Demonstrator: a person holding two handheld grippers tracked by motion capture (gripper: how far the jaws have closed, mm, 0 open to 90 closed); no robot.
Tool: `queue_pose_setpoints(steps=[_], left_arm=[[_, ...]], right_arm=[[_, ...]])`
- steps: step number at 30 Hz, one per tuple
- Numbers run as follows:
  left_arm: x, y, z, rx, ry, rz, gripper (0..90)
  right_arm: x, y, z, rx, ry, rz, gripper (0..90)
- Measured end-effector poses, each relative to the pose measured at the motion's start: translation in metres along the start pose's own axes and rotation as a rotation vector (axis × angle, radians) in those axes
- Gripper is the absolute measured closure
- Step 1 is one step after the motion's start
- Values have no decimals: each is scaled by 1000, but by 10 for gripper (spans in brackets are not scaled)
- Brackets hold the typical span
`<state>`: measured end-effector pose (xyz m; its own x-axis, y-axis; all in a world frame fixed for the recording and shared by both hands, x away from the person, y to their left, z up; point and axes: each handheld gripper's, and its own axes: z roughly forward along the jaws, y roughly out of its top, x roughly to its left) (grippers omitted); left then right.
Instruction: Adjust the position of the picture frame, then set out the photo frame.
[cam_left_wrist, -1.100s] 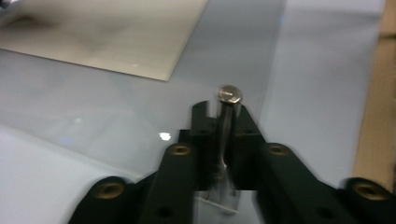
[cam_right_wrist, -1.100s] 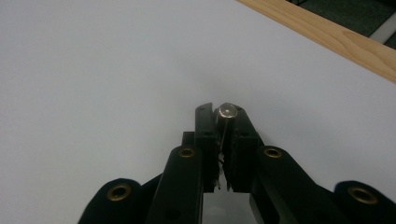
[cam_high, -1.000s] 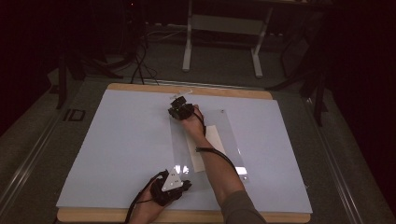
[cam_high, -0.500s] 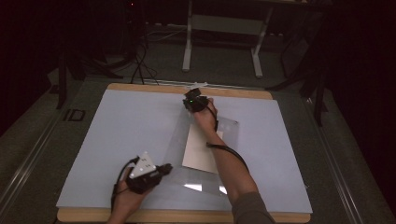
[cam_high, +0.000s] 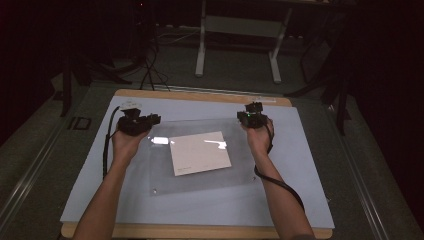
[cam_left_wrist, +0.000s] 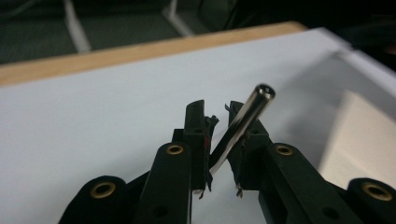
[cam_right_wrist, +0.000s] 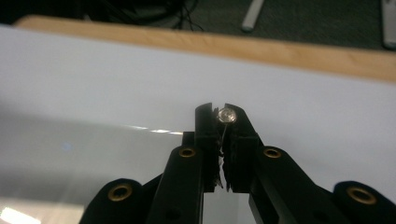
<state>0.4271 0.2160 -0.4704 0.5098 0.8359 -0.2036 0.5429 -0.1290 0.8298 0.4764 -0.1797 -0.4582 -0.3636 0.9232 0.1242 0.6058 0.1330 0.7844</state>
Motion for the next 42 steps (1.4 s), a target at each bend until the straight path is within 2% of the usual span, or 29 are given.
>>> queue_pose_setpoints(steps=[2, 3, 4, 5, 6, 7, 8, 9, 13, 17, 24, 27, 28, 29, 30, 32, 33, 37, 39, 42], left_arm=[[5, -7, 21, 78, 7, -29, 785], [6, -12, 28, 106, 17, -30, 793], [6, -12, 28, 106, 17, -30, 799], [9, -30, 48, 161, 44, -74, 799], [9, -38, 54, 151, 49, -98, 811], [8, -43, 56, 114, 57, -119, 805], [9, -45, 56, 90, 52, -161, 801], [9, -46, 56, 85, 52, -167, 801], [8, -44, 57, 110, 65, -138, 809], [8, -44, 59, 109, 67, -135, 815], [9, -44, 59, 114, 59, -133, 815], [9, -44, 57, 122, 64, -122, 787], [9, -45, 56, 127, 70, -113, 695], [7, -46, 51, 112, 86, -94, 681], [7, -46, 51, 112, 86, -94, 663], [7, -48, 40, 60, 89, -92, 618], [7, -48, 40, 60, 89, -92, 603], [7, -49, 28, 0, 90, -88, 564], [7, -50, 26, -12, 93, -77, 526], [5, -51, 24, -27, 87, -71, 521]], right_arm=[[0, -15, -6, 15, -28, -19, 854], [1, -26, -8, 16, -41, -46, 852], [1, -26, -8, 16, -41, -46, 852], [1, -32, -7, 27, -49, -65, 850], [-3, -50, 3, 67, -40, -79, 853], [-7, -57, 9, 91, -37, -69, 854], [-9, -65, 11, 52, -25, -72, 853], [-9, -65, 11, 52, -25, -72, 853], [-10, -65, 11, 50, -14, -86, 853], [-11, -68, 12, 27, -13, -81, 852], [-11, -69, 12, 22, -12, -80, 852], [-11, -69, 12, 22, -13, -80, 852], [-11, -70, 12, 22, -10, -77, 851], [-11, -69, 12, 23, -9, -76, 851], [-11, -70, 13, 23, -8, -74, 850], [-12, -70, 13, 20, -7, -75, 849], [-11, -71, 13, 19, -9, -76, 849], [-11, -71, 13, 22, -7, -75, 849], [-12, -70, 13, 24, -5, -74, 847], [-13, -70, 13, 31, 5, -77, 842]])
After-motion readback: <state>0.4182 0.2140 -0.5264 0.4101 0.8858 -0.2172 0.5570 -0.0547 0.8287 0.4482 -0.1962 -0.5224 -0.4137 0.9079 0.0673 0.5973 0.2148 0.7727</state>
